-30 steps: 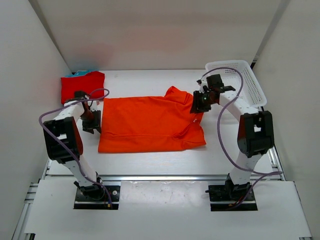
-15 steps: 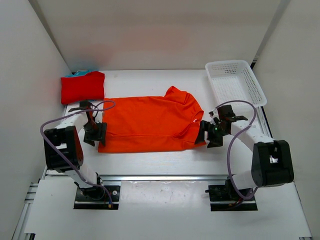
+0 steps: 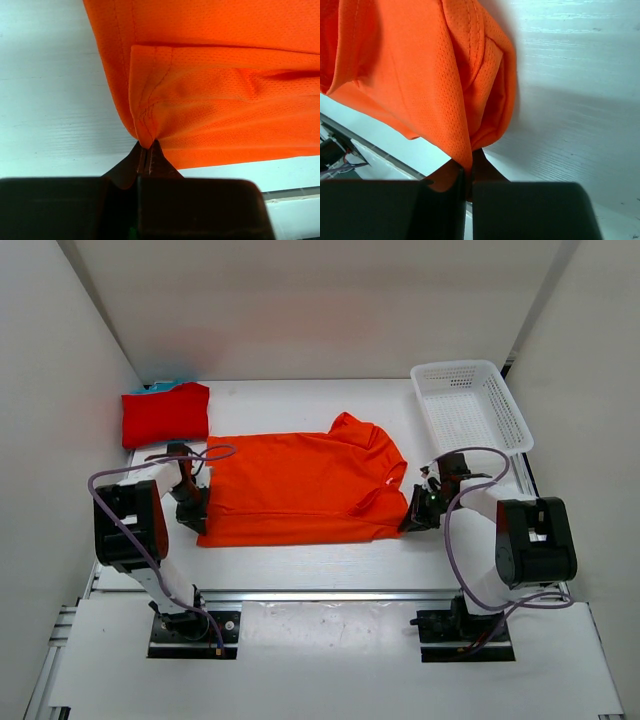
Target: Fold and stack the t-shirts
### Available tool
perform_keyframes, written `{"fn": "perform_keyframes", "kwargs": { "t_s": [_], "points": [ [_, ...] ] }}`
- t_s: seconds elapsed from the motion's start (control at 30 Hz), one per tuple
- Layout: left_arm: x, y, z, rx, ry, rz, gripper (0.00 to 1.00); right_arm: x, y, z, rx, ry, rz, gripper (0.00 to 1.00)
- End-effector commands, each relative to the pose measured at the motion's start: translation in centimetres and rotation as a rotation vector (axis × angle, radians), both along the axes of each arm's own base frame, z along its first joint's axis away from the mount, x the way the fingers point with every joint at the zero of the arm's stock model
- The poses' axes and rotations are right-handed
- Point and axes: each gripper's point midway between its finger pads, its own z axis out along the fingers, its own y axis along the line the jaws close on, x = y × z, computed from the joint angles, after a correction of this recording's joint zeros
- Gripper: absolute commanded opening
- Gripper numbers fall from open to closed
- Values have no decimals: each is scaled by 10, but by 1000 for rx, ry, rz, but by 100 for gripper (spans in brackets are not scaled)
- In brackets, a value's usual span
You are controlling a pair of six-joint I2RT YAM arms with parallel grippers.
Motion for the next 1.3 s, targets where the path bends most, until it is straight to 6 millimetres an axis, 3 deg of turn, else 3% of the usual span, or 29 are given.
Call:
{"fn": "perform_keyframes", "kwargs": {
  "t_s": [0.0, 0.17, 0.43, 0.6, 0.67, 0.73, 0.77, 0.8, 0.83, 0.87, 0.9, 0.97, 1.0, 1.03, 1.1, 1.13, 1.2, 1.23, 1.27],
  "points": [
    [3, 0, -4, -11, -13, -7, 0, -3, 2, 8, 39, -21, 8, 0],
    [-20, 21, 7, 66, 16, -76, 0, -35, -10, 14, 58, 70, -55, 0],
    [-68, 27, 22, 143, 150, -235, 0, -107, 1, 23, 126, 343, -77, 0],
    [-97, 27, 24, 114, 251, -226, 0, -125, -10, 34, 83, 429, -108, 0],
    [-106, 28, 25, 100, 287, -217, 3, -134, -12, 39, 58, 454, -83, 10],
    [-113, 27, 27, 91, 312, -220, 23, -145, -16, 43, 35, 501, -53, 32],
    [-115, 28, 29, 85, 313, -209, 32, -142, -16, 45, 27, 482, -31, 36],
    [-116, 29, 31, 80, 317, -214, 53, -146, -17, 47, 3, 494, 0, 44],
    [-116, 30, 33, 78, 311, -200, 71, -135, -18, 54, -16, 456, 15, 46],
    [-108, 32, 36, 81, 287, -196, 97, -120, -15, 63, -29, 404, 46, 46],
    [-95, 37, 42, 97, 244, -170, 99, -113, -14, 67, -56, 380, 72, 47],
    [-56, 49, 58, 135, 100, -134, 99, -57, -1, 93, -76, 228, 118, 46],
    [-25, 54, 72, 149, -11, -106, 99, -22, 8, 116, -89, 99, 145, 46],
    [1, 54, 88, 149, -102, -90, 99, 2, 11, 113, -125, 60, 157, 45],
    [46, 56, 107, 169, -249, -86, 99, 69, 35, 134, -141, -111, 192, 43],
    [65, 49, 116, 157, -310, -91, 99, 93, 38, 135, -156, -169, 188, 42],
    [104, 41, 119, 155, -398, -84, 97, 159, 51, 143, -135, -231, 131, 40],
    [117, 40, 125, 159, -429, -65, 97, 176, 50, 139, -128, -220, 103, 38],
    [134, 39, 125, 145, -462, -32, 95, 205, 55, 141, -115, -238, 73, 38]
  ]
}}
